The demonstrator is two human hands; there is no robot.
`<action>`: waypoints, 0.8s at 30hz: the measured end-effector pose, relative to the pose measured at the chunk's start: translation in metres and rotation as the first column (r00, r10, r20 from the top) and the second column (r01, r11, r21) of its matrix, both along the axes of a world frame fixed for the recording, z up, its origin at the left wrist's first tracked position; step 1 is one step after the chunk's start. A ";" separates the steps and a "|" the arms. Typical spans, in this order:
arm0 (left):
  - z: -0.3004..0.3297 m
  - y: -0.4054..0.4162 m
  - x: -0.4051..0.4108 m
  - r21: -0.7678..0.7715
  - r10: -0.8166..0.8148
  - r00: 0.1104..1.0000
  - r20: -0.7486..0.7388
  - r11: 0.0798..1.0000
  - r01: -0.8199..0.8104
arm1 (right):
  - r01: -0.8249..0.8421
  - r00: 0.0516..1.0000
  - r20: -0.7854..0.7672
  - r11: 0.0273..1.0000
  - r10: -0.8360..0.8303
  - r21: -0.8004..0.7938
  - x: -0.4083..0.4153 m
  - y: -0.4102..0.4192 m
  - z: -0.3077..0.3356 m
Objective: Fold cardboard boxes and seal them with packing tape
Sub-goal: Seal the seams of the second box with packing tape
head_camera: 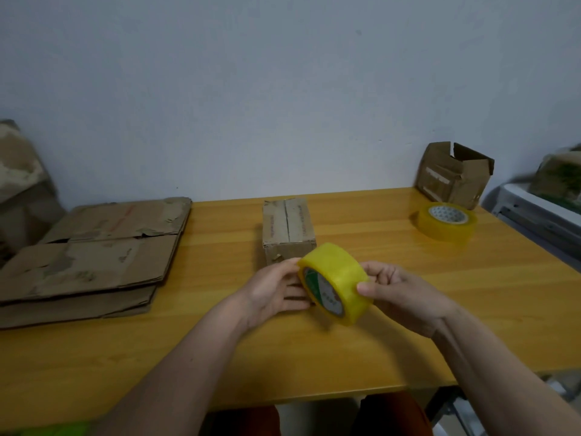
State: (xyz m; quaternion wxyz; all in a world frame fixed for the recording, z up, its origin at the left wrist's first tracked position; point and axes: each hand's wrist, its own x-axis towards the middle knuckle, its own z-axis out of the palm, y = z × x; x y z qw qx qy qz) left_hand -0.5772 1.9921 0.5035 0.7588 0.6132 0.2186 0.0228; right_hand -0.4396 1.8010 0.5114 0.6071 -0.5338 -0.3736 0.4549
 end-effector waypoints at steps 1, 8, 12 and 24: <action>-0.003 -0.001 0.000 -0.059 -0.018 1.000 -0.020 0.998 0.017 | 0.007 0.999 -0.039 1.000 -0.006 0.015 -0.001 0.003 0.000; -0.007 -0.005 -0.005 -0.252 0.046 0.999 0.011 0.967 -0.042 | 0.003 0.964 -0.264 0.986 0.041 0.164 -0.007 0.009 0.009; 0.000 -0.015 -0.009 -0.225 0.177 0.979 0.105 0.963 -0.150 | 0.205 0.836 -0.543 0.963 -0.078 0.176 -0.017 0.013 0.021; 0.004 -0.045 -0.011 0.234 0.341 0.856 0.388 0.862 -0.449 | 0.458 0.520 -0.791 0.887 -0.321 -0.059 -0.016 0.028 0.011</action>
